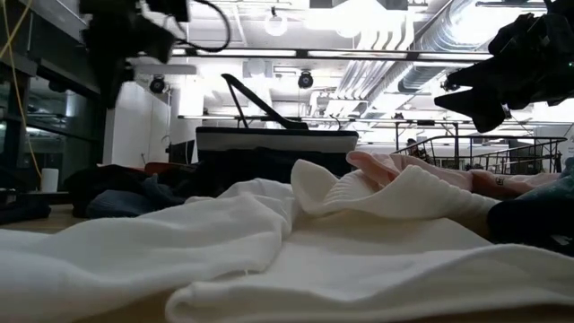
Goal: Pick & Place Cloths
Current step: Put the pink sock into the orange bin
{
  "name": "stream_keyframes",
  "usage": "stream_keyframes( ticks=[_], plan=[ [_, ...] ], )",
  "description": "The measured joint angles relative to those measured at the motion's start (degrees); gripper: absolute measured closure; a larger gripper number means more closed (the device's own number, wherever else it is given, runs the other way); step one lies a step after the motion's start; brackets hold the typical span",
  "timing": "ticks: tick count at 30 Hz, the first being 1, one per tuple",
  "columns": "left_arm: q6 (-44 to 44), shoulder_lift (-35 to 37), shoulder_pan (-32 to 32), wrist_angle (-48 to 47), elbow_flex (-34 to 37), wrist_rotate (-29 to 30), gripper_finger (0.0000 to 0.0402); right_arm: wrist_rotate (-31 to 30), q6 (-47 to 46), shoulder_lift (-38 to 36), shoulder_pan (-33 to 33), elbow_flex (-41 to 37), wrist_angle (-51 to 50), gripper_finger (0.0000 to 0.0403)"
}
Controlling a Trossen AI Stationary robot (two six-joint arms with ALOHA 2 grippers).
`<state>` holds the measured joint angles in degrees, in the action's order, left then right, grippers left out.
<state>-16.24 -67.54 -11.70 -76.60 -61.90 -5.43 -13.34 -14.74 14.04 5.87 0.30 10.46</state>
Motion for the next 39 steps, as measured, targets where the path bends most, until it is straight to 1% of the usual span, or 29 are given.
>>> stream_keyframes(
  ticks=[2,6,10,14,18,24,27,35,39],
  plan=[
    [-5.66,2.05,3.94,1.40,4.17,0.00,0.0184,-0.02,0.02,0.00,0.00,0.00,0.00,0.0144],
    [-14.15,3.07,11.80,2.04,10.51,0.00,0.0184,-0.02,0.02,-0.02,0.01,0.01,0.01,0.0144],
    [-18.78,2.95,19.38,3.70,15.41,-0.36,0.0184,0.00,0.00,-0.02,0.00,0.00,0.00,0.0144],
    [-21.51,2.94,26.24,8.22,19.97,-1.92,0.0184,0.00,0.01,-0.01,0.02,0.00,0.00,0.0144],
    [-25.47,2.93,30.87,12.28,22.75,-4.83,0.0184,0.00,0.00,0.00,0.02,0.02,0.02,0.0144],
    [-34.39,2.94,34.51,12.23,23.13,-4.55,0.0184,0.00,0.00,-0.02,0.01,0.01,0.00,0.0144],
    [-33.94,2.92,37.40,12.28,23.13,-4.60,0.0184,0.00,0.00,-0.02,0.00,0.00,0.00,0.0144],
    [-23.61,2.72,43.76,12.27,23.13,-2.88,0.0183,-0.01,0.01,-0.02,0.02,0.01,0.00,0.0144],
    [-21.71,2.23,45.97,12.06,23.13,-2.77,0.0183,0.00,0.00,-0.01,0.01,0.00,0.01,0.0144]
  ],
)
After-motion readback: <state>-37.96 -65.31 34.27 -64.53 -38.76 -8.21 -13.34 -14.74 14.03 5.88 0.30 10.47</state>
